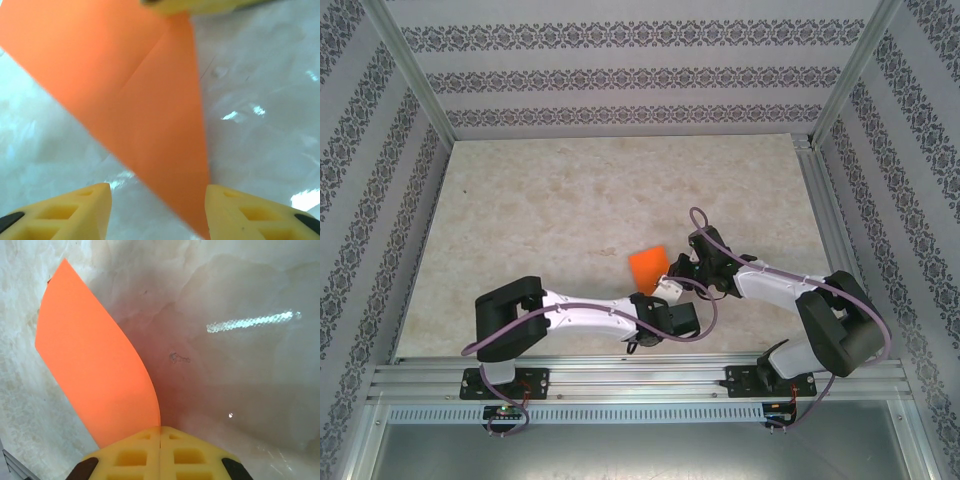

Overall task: Fold a paper plane with a square sheet of paper (pick it up from the middle)
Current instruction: Fold the wing for the fifth time at the center of the table.

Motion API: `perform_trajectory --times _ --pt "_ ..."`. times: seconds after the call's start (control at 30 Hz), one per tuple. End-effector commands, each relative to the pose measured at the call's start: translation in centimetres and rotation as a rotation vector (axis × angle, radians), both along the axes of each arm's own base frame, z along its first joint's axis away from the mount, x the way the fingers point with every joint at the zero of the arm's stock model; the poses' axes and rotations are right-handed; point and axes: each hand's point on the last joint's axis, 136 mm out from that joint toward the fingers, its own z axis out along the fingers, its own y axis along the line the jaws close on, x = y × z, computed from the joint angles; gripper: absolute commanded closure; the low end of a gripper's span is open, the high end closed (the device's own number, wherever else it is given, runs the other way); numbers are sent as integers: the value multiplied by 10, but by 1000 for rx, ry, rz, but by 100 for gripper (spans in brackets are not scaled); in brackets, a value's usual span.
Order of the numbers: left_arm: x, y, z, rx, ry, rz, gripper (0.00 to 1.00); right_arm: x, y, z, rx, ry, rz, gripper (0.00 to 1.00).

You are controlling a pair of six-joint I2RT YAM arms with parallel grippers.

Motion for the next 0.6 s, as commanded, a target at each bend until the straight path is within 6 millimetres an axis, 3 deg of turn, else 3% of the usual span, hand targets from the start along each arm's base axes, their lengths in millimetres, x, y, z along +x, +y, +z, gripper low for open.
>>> perform_trajectory --times 0.0,0.27,0.57 --pt "0 -8 22 -134 -38 42 45 3 1 8 40 -19 -12 96" --pt "-3 -17 34 -212 -36 -32 43 -1 -1 15 83 -26 -64 96" --pt "4 -13 21 -65 -69 -40 47 -3 3 26 151 -36 -82 96"
